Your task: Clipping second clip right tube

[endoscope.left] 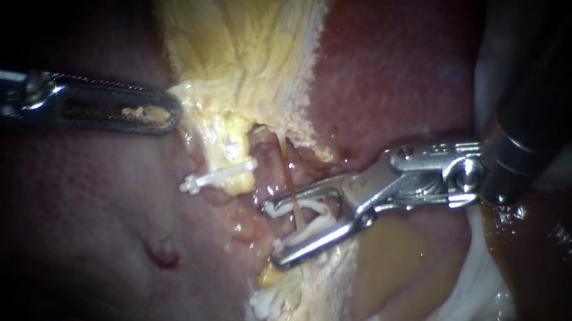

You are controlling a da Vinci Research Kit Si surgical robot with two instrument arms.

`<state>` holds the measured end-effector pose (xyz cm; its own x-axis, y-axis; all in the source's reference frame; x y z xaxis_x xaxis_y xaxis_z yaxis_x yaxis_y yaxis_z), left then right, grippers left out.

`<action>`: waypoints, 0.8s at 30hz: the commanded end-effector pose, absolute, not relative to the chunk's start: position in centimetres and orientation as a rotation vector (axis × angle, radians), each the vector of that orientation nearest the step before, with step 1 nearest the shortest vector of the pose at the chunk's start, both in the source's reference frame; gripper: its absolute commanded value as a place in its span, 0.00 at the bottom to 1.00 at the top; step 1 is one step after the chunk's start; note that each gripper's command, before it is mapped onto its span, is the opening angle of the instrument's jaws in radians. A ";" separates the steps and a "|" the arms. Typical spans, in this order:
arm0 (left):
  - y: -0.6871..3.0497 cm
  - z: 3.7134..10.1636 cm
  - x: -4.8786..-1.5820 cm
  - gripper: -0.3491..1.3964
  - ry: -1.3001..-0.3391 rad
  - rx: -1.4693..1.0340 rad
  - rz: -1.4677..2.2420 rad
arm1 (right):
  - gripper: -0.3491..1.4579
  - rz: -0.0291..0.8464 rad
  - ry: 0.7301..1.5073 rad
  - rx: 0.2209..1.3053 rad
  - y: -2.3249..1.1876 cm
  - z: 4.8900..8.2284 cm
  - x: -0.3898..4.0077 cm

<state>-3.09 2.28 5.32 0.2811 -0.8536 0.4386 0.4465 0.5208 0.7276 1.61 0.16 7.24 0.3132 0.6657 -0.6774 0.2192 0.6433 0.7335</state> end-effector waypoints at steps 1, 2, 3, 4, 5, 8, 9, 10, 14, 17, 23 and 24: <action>2.29 5.32 -3.09 0.00 -0.917 0.524 -0.926 | 0.47 0.352 1.256 0.867 0.16 7.23 1.61; 2.29 5.32 -3.09 0.00 -0.917 0.524 -0.926 | 0.47 0.355 1.258 0.875 0.16 7.22 1.61; 2.29 5.33 -3.09 0.00 -0.917 0.524 -0.926 | 0.47 0.360 1.261 0.880 0.15 7.21 1.60; 2.29 5.33 -3.08 0.00 -0.917 0.524 -0.926 | 0.47 0.358 1.264 0.883 0.15 7.20 1.60; 2.29 5.33 -3.08 0.00 -0.917 0.524 -0.926 | 0.47 0.362 1.271 0.891 0.14 7.18 1.60; 2.29 5.33 -3.08 0.00 -0.917 0.525 -0.926 | 0.47 0.363 1.283 0.914 0.12 7.12 1.59; 2.29 5.33 -3.08 0.00 -0.917 0.525 -0.926 | 0.47 0.362 1.286 0.916 0.12 7.11 1.58; 2.29 5.33 -3.08 0.00 -0.917 0.525 -0.926 | 0.47 0.361 1.287 0.926 0.11 7.08 1.58; 2.29 5.33 -3.08 0.00 -0.917 0.525 -0.926 | 0.46 0.341 1.299 0.956 0.08 6.93 1.57; 2.29 5.33 -3.07 0.00 -0.917 0.525 -0.926 | 0.46 0.336 1.310 0.976 0.07 6.82 1.57; 2.29 5.33 -3.07 0.00 -0.917 0.525 -0.926 | 0.46 0.330 1.325 1.014 0.07 6.54 1.55; 2.29 5.34 -3.07 0.00 -0.917 0.525 -0.926 | 0.45 0.332 1.331 1.016 0.08 6.51 1.55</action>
